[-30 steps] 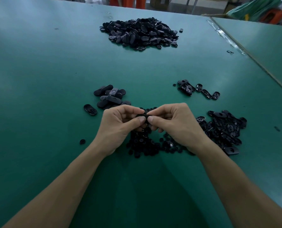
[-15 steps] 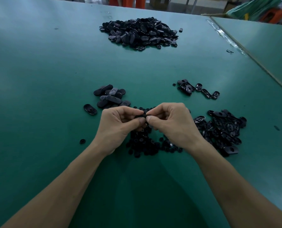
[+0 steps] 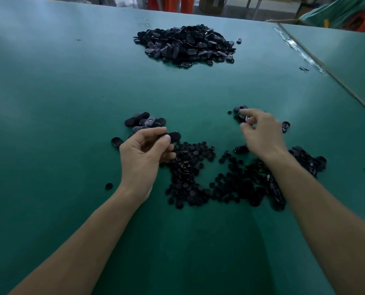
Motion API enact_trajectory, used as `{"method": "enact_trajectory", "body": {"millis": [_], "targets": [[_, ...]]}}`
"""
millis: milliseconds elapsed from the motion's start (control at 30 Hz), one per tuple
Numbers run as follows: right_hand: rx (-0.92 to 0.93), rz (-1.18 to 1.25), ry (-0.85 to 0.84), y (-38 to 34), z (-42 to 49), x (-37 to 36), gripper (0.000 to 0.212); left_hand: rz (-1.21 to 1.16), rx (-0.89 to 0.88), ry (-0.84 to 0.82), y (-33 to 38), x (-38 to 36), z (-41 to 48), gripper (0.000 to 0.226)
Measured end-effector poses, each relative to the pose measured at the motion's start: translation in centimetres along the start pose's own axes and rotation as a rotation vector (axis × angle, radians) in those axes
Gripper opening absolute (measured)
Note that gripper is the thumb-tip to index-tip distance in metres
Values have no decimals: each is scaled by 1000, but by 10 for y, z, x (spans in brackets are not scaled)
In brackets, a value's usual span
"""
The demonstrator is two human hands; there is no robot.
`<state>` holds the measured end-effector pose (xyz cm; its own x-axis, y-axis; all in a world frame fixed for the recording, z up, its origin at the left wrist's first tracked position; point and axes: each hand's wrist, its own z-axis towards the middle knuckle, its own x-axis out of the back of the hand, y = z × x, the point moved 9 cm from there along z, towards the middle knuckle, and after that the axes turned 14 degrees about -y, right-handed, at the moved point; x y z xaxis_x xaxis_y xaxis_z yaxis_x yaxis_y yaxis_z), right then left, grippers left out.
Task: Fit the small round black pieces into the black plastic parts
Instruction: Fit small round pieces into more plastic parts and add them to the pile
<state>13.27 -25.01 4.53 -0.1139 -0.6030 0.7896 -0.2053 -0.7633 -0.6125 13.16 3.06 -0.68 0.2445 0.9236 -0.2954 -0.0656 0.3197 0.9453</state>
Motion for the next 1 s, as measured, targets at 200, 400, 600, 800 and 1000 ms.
{"method": "enact_trajectory", "body": {"millis": [200,400,600,800,1000], "targets": [[-190,-163,-101,46,37,-2,42,-244,37,206,-8,19,7,26],[-157,-135,-3,41,42,1,25,-159,72,187,-10,17,5,60],[-259,161,126,62,37,10,38,76,15,140,0,11,2,47],[-159,350,148,49,15,6,20,178,-70,-37,12,-6,-3,11],[191,622,-393,-37,-38,-49,28,161,-17,-206,8,-25,-6,31]]}}
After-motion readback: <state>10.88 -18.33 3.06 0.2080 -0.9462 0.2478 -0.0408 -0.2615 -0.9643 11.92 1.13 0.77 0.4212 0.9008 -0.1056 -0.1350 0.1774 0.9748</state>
